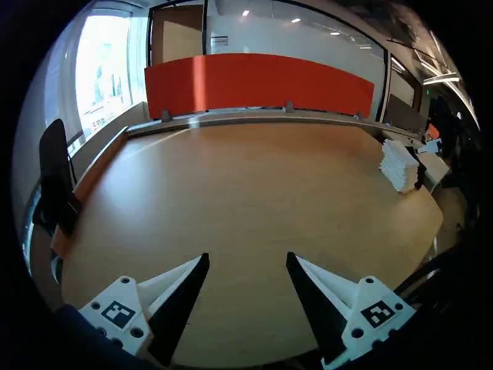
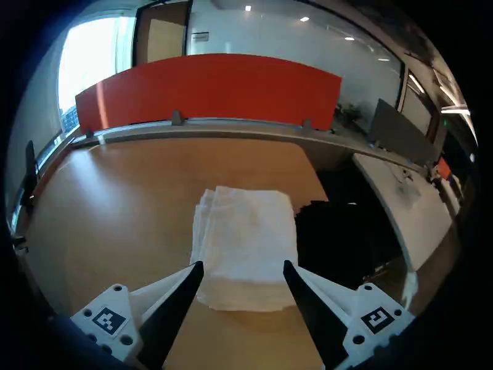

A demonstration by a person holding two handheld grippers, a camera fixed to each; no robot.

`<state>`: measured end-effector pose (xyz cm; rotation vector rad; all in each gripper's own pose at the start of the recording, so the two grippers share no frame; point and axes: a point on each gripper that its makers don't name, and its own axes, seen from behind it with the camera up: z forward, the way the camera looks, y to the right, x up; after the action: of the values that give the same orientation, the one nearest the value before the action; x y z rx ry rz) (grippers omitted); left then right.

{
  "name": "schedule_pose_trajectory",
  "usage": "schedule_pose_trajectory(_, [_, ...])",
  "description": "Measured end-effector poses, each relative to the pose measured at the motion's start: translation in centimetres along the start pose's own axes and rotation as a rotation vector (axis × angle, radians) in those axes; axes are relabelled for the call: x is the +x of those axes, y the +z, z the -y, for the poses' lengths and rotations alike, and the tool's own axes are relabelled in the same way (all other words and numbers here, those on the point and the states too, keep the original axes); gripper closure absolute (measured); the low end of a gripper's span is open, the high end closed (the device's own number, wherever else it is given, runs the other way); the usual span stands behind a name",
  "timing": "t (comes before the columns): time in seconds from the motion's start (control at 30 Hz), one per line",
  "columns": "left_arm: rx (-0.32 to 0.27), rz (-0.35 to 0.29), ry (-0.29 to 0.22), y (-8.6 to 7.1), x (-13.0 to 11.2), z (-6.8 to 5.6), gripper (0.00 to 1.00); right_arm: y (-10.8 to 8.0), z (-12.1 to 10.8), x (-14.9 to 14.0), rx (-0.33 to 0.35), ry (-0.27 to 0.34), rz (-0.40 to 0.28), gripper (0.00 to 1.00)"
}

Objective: Fold towel

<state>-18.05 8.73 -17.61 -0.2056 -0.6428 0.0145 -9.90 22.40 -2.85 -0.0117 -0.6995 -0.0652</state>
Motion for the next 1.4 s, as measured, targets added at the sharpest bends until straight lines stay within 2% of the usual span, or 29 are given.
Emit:
schedule_pose_trajectory(0.37, [-0.004,-0.009,0.004,-0.2,0.3,-0.1,0.07,-0.3,0.0,0.6,-0.028,-0.003,-0.048,0.0])
schedule_pose_trajectory(0.57, [-0.001,-0.014,-0.002,-0.3,0.4,0.1,0.07,-0.6,-0.3,1.6,-0.062,0.0,-0.108,0.0])
schedule_pose_trajectory(0.87, [0.003,-0.024,-0.013,-0.4,0.9,0.2,0.07,-1.9,-0.6,4.0,-0.128,0.028,-0.258,0.0])
schedule_pose_trajectory(1.1, [0.009,-0.031,-0.026,-0.4,1.2,0.4,0.07,-4.2,-2.0,7.5,-0.245,0.067,-0.447,0.0])
schedule_pose_trajectory(1.2, [0.012,-0.036,-0.031,-0.4,1.4,0.6,0.08,-4.8,-1.7,8.2,-0.251,0.08,-0.495,0.0])
schedule_pose_trajectory(1.4, [0.019,-0.054,-0.034,-0.3,2.1,0.8,0.08,-5.4,-0.3,9.2,-0.221,0.093,-0.538,0.0])
